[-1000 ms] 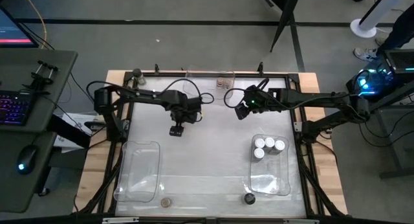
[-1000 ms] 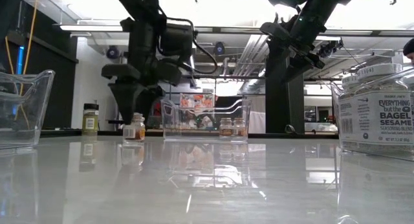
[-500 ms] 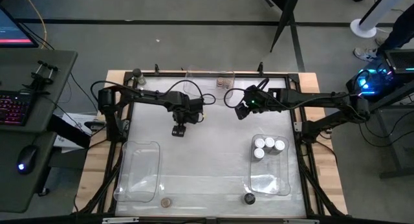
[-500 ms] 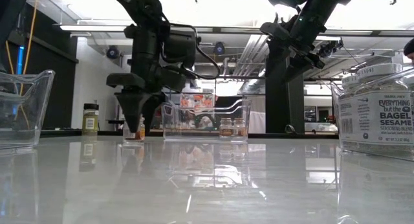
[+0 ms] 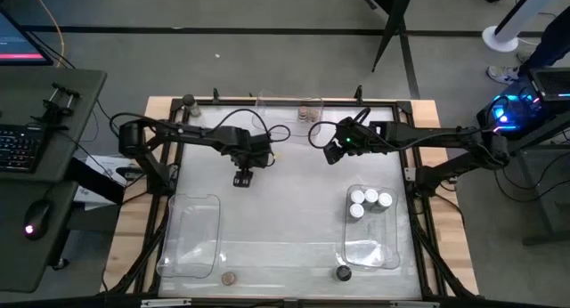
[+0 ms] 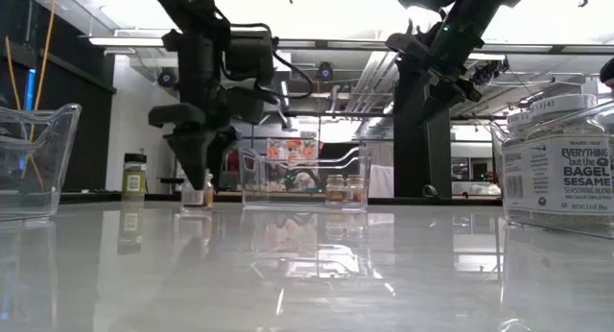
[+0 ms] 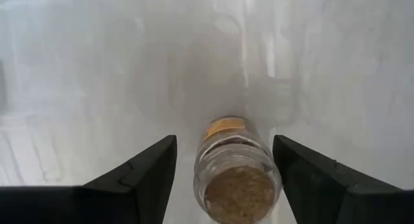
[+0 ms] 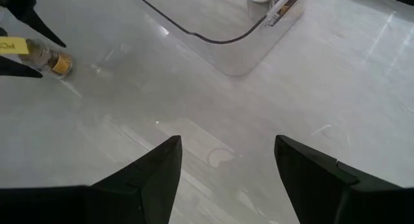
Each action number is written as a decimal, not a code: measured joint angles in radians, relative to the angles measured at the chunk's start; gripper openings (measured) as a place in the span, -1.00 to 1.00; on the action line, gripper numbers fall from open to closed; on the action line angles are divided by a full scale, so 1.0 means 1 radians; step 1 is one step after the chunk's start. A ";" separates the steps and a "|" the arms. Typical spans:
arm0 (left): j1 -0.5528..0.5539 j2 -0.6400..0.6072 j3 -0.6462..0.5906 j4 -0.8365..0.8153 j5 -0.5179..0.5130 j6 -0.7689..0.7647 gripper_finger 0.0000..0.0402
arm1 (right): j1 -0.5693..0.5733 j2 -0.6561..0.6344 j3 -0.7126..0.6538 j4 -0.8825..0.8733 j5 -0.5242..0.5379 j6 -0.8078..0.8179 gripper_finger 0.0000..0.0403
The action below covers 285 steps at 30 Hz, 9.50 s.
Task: Sort spices by type
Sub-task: Put the brown seasoning bottle into the top transparent bin
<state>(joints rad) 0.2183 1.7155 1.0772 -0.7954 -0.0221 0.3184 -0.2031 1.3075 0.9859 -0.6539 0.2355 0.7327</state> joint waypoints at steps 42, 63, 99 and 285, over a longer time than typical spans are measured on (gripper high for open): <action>0.007 -0.105 -0.075 0.053 -0.015 -0.045 -0.24 | 0.000 0.000 0.000 -0.002 0.003 0.028 0.21; 0.281 0.149 0.612 0.084 -0.114 -0.030 -0.24 | -0.026 0.000 0.000 0.101 -0.003 0.121 0.21; 0.320 0.500 0.685 0.259 -0.192 -0.239 0.13 | -0.026 0.000 0.000 0.204 0.050 0.150 0.21; 0.289 0.220 0.227 0.489 0.035 0.070 -1.00 | -0.164 0.001 0.000 0.270 0.045 0.071 0.21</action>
<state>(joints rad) 0.5076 1.9350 1.3044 -0.3061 0.0124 0.3884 -0.3668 1.3083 0.9859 -0.3836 0.2802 0.8036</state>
